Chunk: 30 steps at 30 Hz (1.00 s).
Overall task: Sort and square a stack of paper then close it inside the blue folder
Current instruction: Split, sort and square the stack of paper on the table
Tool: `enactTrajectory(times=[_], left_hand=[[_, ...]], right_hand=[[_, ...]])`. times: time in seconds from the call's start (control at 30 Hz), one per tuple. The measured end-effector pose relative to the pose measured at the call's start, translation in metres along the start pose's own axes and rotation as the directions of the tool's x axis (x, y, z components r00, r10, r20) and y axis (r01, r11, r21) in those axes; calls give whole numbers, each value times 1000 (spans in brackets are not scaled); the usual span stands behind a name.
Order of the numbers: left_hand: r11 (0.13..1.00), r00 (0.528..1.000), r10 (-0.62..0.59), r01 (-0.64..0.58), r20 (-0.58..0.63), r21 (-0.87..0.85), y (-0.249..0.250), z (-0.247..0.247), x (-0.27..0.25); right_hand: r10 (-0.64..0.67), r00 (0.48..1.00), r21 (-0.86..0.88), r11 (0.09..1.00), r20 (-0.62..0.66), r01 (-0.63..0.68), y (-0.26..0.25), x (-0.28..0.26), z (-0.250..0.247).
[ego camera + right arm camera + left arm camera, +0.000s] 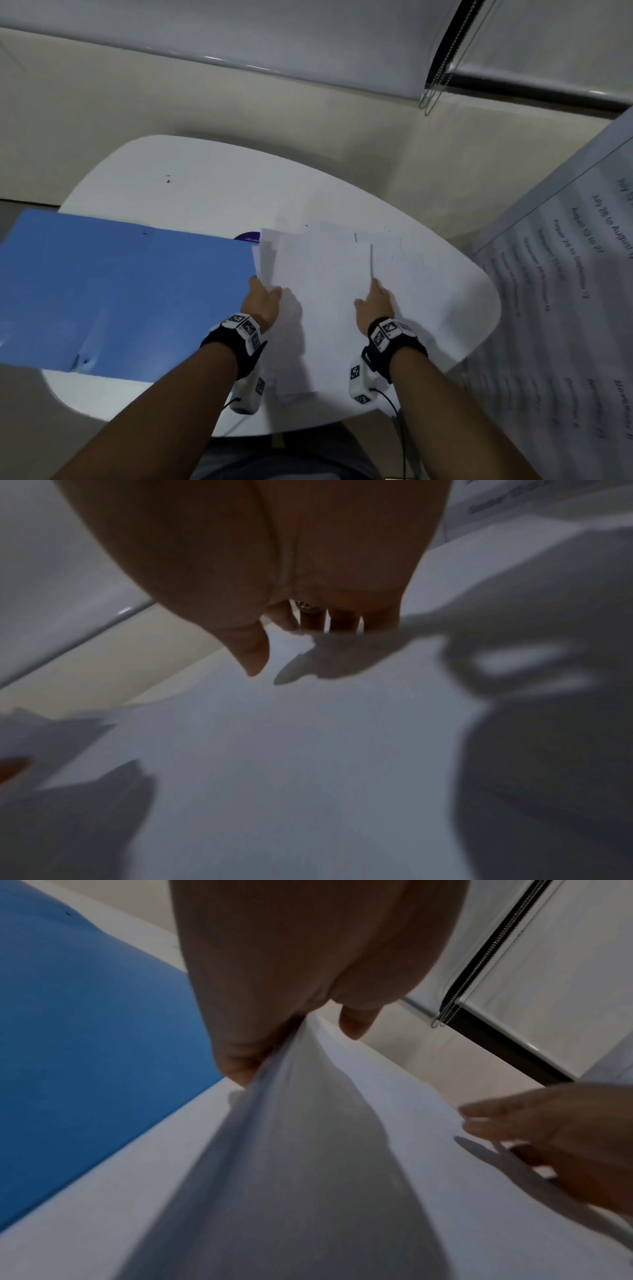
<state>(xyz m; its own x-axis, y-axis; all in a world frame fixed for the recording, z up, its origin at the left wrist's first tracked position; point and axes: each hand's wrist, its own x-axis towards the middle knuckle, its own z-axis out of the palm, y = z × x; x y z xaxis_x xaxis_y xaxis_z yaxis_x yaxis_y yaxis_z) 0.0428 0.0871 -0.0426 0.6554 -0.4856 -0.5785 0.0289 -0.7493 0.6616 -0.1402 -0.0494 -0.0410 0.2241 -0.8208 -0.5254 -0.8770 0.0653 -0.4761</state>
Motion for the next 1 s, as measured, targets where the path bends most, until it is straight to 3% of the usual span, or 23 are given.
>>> enactTrajectory(times=[0.07, 0.2, 0.27, 0.37, 0.5, 0.63, 0.83, 0.9, 1.0], left_hand=[[999, 999, -35, 36, 40, -26, 5, 8, -1], [995, 995, -91, 92, -31, 42, 7, 8, 3], [1000, 998, -11, 12, -56, 24, 7, 6, 0], [976, 981, 181, -187, -67, -111, 5, -6, -10], [881, 906, 420, -392, 56, -266, 16, -45, -28], [788, 830, 549, -476, 96, -390, 59, -74, -50], [620, 667, 741, -724, -77, -302, 106, -83, -64], [628, 678, 732, -707, -60, -327, 104, -76, -61], [705, 750, 660, -591, 55, -392, 92, -61, -57]], right_hand=[[-45, 998, -49, 998, 53, 47, -8, -2, 11], [1, 1000, -10, 1000, 16, -1, -7, -2, 14], [-20, 999, 13, 1000, 51, 20, -4, -5, 13], [-2, 998, 231, 973, 57, -11, 2, -12, 3], [-133, 991, 535, 837, 2, 112, -5, -32, -33], [-263, 958, 701, 663, -111, 263, -34, -52, -84], [-296, 878, 746, 466, -376, 476, -58, -87, -123], [-294, 875, 732, 481, -385, 483, -51, -90, -119], [-259, 886, 711, 528, -385, 464, -42, -86, -108]])
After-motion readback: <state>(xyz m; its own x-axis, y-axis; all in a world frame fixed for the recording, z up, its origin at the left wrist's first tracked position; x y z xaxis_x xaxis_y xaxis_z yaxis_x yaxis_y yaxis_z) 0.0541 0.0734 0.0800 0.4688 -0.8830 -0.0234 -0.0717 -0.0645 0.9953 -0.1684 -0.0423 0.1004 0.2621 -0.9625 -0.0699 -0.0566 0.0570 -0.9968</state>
